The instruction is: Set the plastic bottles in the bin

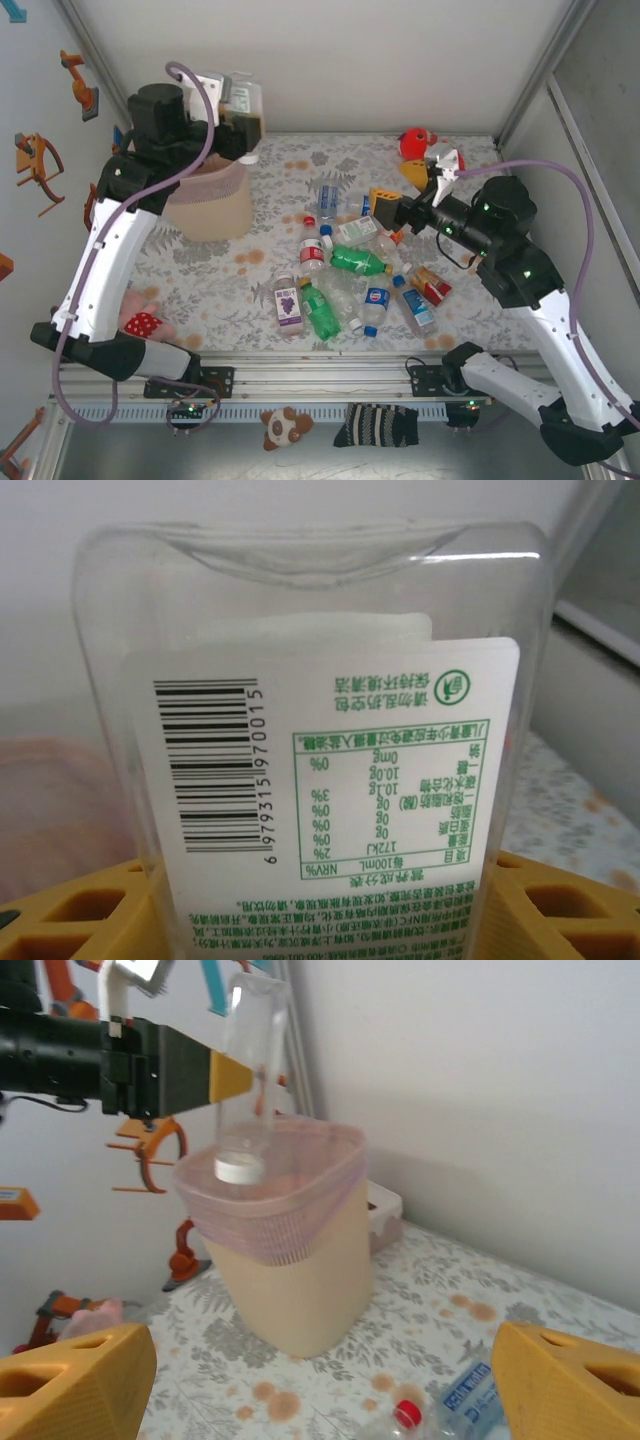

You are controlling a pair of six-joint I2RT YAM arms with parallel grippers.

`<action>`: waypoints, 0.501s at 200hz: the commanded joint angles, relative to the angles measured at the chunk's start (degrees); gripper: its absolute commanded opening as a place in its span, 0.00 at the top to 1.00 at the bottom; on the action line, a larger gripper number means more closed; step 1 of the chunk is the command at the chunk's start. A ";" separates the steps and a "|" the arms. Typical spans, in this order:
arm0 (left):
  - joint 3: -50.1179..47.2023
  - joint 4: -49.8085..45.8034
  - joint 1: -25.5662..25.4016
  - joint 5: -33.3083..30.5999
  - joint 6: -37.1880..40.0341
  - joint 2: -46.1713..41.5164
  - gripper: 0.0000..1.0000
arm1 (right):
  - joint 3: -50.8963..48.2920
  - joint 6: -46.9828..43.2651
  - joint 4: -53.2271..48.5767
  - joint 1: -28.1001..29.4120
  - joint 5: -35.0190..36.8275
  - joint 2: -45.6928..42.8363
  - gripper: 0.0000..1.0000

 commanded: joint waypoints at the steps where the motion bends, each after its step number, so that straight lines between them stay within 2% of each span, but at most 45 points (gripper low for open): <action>1: 3.66 -8.41 4.99 -5.81 0.69 2.09 0.44 | 1.96 -1.68 -2.93 0.17 5.04 0.23 0.14; 47: 11.42 -16.18 14.38 -3.80 0.19 10.49 0.44 | 1.99 -2.11 -3.80 0.18 5.93 -0.08 0.15; 100: 20.76 -23.35 16.54 1.62 0.33 23.87 0.45 | 1.87 -2.23 -4.47 0.17 6.47 -0.36 0.15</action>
